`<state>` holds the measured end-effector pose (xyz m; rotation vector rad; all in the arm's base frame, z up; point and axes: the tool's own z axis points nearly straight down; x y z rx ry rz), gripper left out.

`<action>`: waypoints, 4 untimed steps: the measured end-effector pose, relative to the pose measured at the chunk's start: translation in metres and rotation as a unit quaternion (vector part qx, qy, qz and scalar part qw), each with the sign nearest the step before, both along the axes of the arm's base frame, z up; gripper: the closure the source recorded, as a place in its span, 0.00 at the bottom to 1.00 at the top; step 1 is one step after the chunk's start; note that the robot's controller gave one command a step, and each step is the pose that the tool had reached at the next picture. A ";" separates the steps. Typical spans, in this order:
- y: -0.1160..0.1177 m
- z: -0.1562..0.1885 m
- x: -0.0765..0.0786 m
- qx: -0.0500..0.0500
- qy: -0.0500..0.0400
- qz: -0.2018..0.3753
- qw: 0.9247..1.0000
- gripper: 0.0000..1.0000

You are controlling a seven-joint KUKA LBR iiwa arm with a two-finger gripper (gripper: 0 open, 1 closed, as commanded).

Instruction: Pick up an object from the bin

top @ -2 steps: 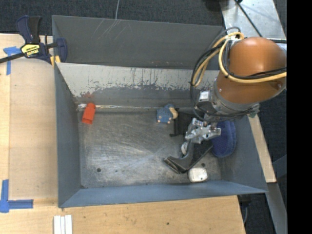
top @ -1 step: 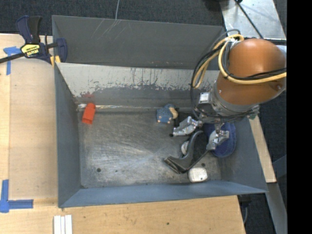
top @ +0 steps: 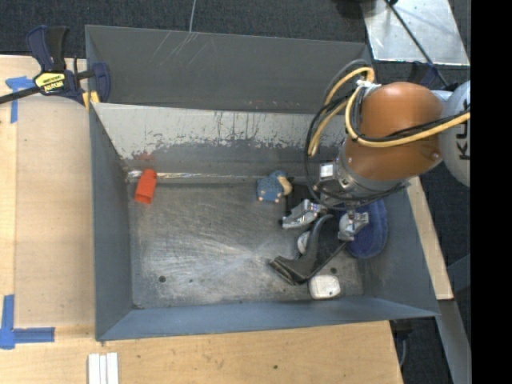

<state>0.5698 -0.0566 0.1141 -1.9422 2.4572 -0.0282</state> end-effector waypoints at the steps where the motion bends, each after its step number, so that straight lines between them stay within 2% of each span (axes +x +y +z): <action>1: 0.000 0.001 0.003 0.001 -0.004 -0.001 1.000 1.00; 2: 0.006 -0.003 -0.001 0.005 0.001 0.001 1.000 0.00; 3: 0.002 0.001 0.002 0.002 -0.003 -0.001 1.000 1.00; 4: 0.006 -0.003 -0.001 0.005 0.001 0.000 1.000 0.00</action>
Offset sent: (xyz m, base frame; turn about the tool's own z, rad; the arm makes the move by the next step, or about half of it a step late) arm 0.0000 0.0000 0.0000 0.0000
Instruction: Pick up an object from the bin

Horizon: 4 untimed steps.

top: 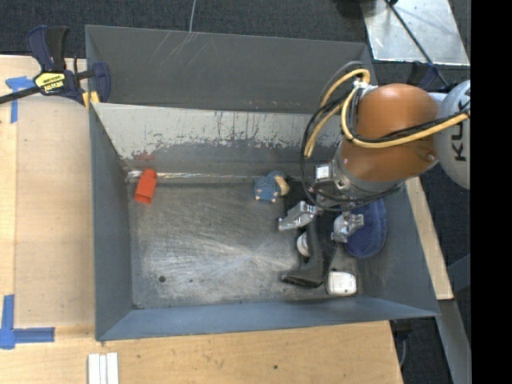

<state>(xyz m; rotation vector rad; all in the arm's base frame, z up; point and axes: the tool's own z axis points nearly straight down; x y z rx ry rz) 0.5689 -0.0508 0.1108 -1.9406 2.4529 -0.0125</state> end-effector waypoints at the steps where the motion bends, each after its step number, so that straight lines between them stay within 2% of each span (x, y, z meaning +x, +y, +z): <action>1: -0.001 0.003 0.002 -0.001 -0.003 0.000 1.000 1.00; 2: -0.006 0.123 0.002 -0.002 0.002 0.030 1.000 1.00; 3: -0.020 0.024 -0.040 -0.001 0.012 0.049 0.999 1.00; 4: -0.020 0.114 -0.042 -0.002 0.003 0.047 0.999 1.00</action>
Offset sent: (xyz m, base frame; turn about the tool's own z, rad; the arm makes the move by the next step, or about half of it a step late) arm 0.0000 0.0000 0.0000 0.0000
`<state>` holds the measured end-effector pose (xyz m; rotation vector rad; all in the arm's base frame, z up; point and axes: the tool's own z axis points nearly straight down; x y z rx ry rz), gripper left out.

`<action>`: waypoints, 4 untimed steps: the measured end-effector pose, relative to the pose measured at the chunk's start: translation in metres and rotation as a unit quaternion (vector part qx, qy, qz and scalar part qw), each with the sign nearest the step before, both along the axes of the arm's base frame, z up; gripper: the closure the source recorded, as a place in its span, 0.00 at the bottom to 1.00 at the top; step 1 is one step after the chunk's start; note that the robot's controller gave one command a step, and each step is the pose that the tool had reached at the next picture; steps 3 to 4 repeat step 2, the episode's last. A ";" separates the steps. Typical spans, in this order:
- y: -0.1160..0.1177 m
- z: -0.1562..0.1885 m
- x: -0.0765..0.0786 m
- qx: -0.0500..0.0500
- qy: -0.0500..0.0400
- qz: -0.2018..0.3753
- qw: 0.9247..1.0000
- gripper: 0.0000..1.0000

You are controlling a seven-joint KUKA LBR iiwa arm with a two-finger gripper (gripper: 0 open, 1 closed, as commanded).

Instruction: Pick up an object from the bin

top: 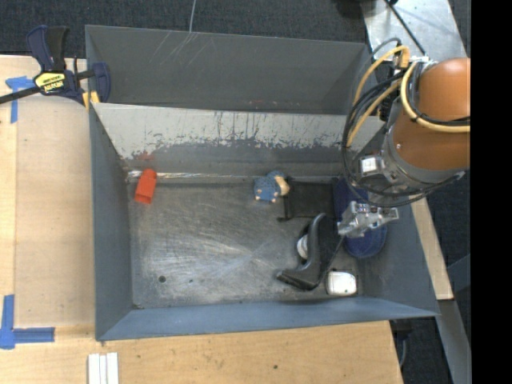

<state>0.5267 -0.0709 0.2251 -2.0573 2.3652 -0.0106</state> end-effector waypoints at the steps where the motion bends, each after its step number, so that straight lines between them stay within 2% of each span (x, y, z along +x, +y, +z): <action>1: 0.000 -0.005 -0.001 0.001 0.004 -0.001 1.000 0.00; 2: 0.031 -0.119 0.040 -0.002 0.000 0.173 0.985 0.00; 4: 0.031 -0.119 0.040 -0.002 0.000 0.173 0.985 0.00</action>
Offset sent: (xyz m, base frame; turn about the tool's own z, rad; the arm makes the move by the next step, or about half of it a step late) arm 0.0000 0.0000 0.0000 0.0000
